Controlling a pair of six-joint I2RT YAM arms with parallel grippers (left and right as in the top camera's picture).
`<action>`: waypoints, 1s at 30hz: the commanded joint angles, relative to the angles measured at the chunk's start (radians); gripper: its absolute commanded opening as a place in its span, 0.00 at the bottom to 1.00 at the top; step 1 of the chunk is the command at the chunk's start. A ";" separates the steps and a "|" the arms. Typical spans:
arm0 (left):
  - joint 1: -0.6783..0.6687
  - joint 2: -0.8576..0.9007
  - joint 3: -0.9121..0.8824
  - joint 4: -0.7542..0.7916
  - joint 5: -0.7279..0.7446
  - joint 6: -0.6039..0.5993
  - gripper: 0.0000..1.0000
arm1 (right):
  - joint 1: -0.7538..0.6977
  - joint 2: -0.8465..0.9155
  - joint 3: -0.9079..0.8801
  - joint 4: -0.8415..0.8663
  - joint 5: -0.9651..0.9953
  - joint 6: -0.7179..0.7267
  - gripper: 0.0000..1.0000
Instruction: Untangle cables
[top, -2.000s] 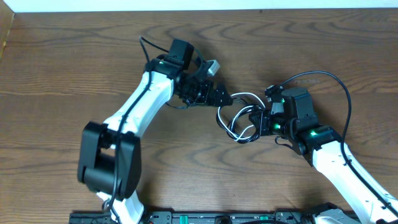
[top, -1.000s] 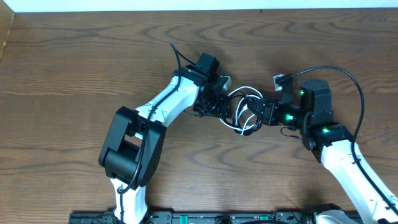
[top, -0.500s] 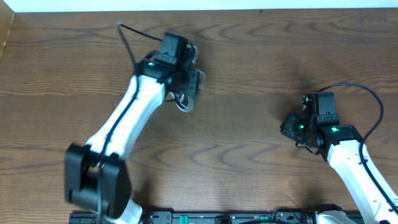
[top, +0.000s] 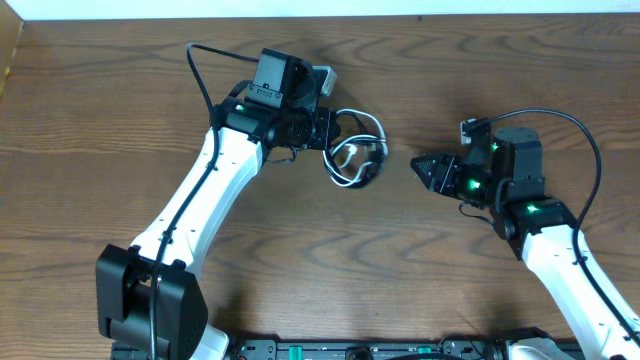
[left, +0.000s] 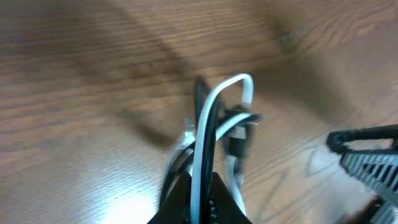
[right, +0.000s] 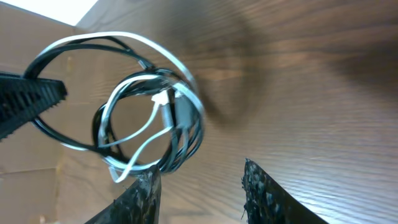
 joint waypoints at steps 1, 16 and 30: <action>-0.016 0.000 0.008 0.003 0.069 -0.052 0.07 | 0.035 0.029 0.009 0.050 -0.034 0.095 0.39; -0.094 0.001 0.008 0.057 0.030 -0.307 0.08 | 0.095 0.231 0.010 0.294 -0.099 0.347 0.37; -0.094 0.002 0.008 0.069 -0.054 -0.495 0.07 | 0.113 0.303 0.010 0.384 -0.200 0.246 0.39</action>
